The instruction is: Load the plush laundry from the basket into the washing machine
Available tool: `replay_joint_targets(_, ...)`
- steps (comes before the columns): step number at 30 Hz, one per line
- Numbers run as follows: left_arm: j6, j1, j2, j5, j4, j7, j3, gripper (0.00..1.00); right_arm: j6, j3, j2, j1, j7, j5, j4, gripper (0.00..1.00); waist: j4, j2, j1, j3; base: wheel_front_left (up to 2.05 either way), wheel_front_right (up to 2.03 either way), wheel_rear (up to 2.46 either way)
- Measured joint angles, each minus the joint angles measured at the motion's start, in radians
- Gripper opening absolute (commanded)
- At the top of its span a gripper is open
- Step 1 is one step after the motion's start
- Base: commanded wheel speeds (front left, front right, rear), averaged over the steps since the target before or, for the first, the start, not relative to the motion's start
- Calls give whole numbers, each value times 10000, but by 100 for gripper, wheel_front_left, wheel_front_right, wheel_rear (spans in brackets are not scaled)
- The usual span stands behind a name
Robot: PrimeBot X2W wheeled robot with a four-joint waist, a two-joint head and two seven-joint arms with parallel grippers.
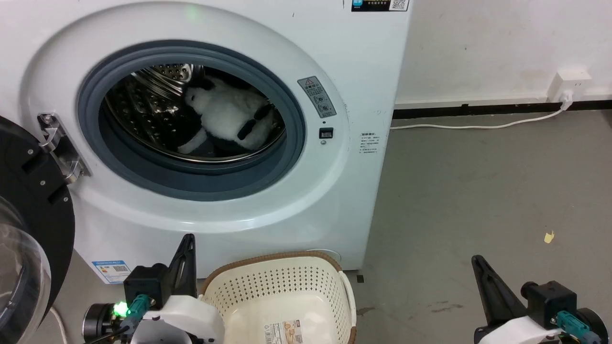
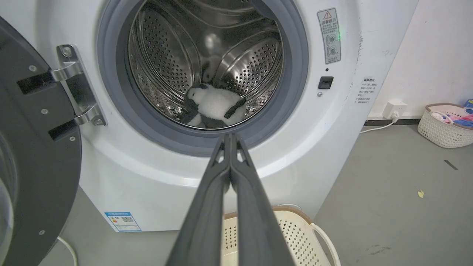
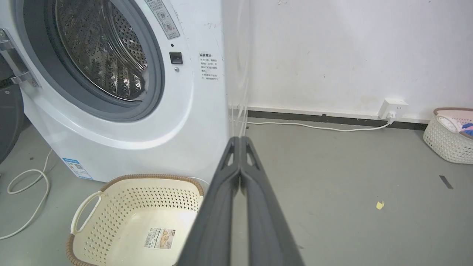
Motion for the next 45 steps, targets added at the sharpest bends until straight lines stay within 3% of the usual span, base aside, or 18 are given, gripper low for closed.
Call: replay_joint_targets(45, -623, 43, -535, 1275, -485, 571, 865, 0, 2, 104, 0, -586, 604, -527, -255, 0, -358, 0, -2, 189, 0, 0, 0)
